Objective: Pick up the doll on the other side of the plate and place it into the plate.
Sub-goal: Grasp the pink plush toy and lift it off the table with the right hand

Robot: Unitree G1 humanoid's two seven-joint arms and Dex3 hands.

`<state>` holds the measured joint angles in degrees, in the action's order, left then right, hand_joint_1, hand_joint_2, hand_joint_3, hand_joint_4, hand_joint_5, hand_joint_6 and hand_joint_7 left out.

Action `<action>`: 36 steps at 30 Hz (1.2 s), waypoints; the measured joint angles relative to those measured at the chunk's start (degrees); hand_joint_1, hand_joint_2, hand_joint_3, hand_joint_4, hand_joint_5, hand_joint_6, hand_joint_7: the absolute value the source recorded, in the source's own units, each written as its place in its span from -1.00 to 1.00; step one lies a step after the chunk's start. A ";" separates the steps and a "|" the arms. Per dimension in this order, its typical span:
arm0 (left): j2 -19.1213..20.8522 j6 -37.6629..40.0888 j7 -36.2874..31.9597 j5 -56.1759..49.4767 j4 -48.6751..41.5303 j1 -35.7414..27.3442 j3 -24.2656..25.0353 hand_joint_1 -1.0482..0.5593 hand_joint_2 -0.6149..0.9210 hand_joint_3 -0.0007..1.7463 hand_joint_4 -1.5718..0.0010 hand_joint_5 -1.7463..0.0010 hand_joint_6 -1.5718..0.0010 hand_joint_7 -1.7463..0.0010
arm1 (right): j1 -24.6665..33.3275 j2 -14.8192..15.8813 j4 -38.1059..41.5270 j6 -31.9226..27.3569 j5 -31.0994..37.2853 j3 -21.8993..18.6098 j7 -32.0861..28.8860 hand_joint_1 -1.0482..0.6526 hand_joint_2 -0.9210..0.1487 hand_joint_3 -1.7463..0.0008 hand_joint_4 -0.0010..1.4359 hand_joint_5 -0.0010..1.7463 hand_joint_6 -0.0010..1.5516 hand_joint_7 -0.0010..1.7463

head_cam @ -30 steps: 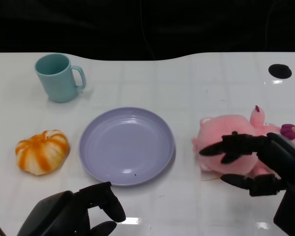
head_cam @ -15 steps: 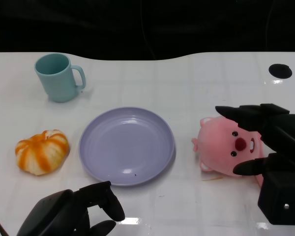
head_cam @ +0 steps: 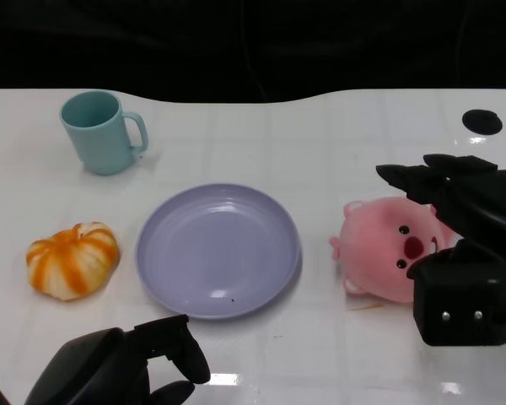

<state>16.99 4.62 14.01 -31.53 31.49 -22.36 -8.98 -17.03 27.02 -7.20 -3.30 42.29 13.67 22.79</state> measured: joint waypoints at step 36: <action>-1.65 2.53 0.01 -2.86 4.48 -1.76 -2.75 -0.07 1.00 -0.53 0.25 -1.00 0.21 -0.42 | -19.39 -12.06 51.39 6.73 -1.33 9.40 -27.48 0.00 -0.96 1.00 0.17 0.48 0.39 -0.56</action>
<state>15.34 7.14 14.02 -34.38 35.97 -24.12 -11.74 -36.42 14.96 44.19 3.44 40.95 23.07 -4.68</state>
